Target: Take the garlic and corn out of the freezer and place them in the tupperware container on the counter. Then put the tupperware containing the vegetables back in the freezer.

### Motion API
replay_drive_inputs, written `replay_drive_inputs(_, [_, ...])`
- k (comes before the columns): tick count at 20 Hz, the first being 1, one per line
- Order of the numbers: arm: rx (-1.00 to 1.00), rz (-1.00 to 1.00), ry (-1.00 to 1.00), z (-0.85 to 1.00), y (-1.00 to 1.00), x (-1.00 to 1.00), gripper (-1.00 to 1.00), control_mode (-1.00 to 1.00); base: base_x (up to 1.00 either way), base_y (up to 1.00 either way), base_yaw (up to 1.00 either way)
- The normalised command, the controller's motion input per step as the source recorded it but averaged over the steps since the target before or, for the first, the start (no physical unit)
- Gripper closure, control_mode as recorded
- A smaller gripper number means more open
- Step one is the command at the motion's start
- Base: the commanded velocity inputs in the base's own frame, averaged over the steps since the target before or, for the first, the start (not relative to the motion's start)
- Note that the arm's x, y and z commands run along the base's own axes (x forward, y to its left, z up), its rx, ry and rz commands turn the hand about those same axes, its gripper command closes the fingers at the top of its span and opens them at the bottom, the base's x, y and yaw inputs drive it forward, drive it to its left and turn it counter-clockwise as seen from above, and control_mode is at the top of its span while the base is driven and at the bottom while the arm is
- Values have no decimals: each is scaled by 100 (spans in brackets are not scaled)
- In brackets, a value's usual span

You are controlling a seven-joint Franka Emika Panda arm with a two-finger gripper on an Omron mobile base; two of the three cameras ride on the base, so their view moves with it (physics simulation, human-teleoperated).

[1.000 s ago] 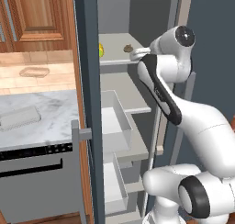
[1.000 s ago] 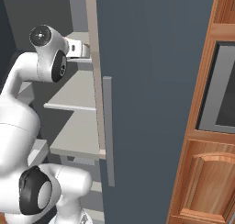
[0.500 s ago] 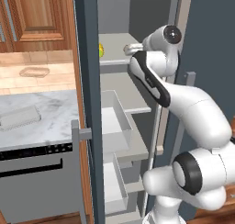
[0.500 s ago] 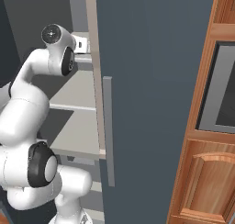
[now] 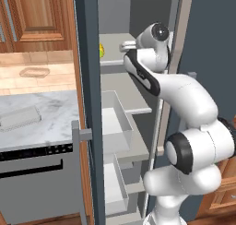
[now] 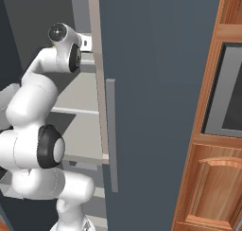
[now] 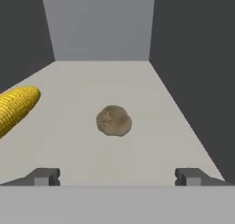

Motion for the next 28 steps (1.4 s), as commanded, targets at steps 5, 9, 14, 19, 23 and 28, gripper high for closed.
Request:
replay_drive_inputs(5, [-1, -2, 4, 0, 0, 54, -100, -100, 0, 0, 0])
replay_drive_inputs(9, [-1, -2, 5, 0, 4, 45, -100, -100, 0, 0, 0])
replay_drive_inputs(14, [-1, -3, 7, -6, 6, 33, -100, -100, 0, 0, 0])
replay_drive_inputs(19, [-1, -5, 7, -14, 3, 13, -100, -100, 0, 0, 0])
replay_drive_inputs(23, [0, -4, 7, -24, 0, 5, -100, -100, 0, 0, 0])
replay_drive_inputs(28, [0, -3, 2, -21, 0, 12, -100, -100, 0, 0, 0])
